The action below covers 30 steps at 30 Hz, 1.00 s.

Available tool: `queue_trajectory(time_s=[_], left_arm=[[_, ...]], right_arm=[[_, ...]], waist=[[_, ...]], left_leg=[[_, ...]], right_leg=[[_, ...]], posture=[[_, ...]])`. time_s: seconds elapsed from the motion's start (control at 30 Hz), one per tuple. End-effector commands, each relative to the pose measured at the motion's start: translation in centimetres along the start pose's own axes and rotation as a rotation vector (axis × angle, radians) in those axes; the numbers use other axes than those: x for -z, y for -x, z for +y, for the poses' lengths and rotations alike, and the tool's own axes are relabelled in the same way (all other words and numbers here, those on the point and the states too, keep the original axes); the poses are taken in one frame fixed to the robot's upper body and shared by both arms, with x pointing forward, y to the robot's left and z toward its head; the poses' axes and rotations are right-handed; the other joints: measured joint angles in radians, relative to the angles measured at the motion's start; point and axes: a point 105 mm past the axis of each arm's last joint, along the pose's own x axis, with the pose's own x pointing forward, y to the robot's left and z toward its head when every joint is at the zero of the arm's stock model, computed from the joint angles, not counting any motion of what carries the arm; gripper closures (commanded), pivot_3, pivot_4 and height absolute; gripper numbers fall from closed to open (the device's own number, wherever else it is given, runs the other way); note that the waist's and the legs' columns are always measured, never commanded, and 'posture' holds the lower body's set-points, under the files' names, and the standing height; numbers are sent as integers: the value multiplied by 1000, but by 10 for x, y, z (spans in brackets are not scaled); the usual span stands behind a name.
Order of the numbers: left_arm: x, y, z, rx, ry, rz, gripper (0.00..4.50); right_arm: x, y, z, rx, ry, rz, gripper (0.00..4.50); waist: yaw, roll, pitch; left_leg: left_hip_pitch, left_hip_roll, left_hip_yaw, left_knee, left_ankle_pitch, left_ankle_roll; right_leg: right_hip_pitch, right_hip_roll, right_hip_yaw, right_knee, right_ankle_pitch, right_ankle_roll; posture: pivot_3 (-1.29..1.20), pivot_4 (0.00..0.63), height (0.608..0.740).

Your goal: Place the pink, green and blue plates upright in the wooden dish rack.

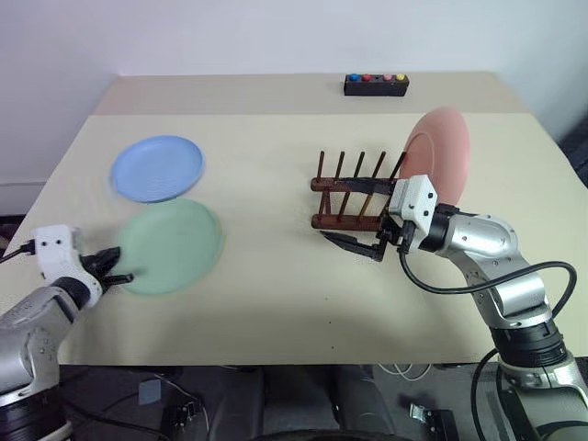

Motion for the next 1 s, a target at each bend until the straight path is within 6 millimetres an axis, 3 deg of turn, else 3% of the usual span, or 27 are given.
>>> queue_trajectory(time_s=[0.03, 0.33, 0.5, 0.63, 1.0], left_arm=[[-37, -4, -47, 152, -81, -176, 4477], [-153, -7, -92, 114, -70, -638, 4477], [-186, 2, -118, 129, -113, -786, 4477], [-200, 12, -149, 177, -160, -899, 4477], [-201, 21, -185, 228, -96, -966, 4477]], right_arm=[[-17, -4, 0, -24, 117, -29, 30], [-19, -14, -5, -6, 333, 19, 30], [-23, -31, -13, 58, 489, 36, 30], [-25, -42, -20, 105, 560, 37, 30], [-21, -58, -29, 159, 774, 74, 30]], waist=[[1, 0, 0], [-8, -1, 1], [-9, -1, 1], [-5, -2, 1], [-8, -2, 1]], left_leg=[[0, 0, 0, 0, 0, 0], [0, 0, 0, 0, 0, -1], [-1, 0, 0, -1, 0, -1], [-1, 0, 0, -1, 1, -1], [-1, 0, 0, -1, 1, -1]], right_leg=[[0, 0, 0, 0, 0, 0], [-1, 0, 0, 0, 2, 3], [-2, 1, 0, 0, 2, 3], [-2, 1, 0, 0, 2, 3], [-2, 1, 0, 1, 2, 3]], posture=[[0, 150, 740], [0, 150, 740], [0, 150, 740], [0, 150, 740], [0, 150, 740]])
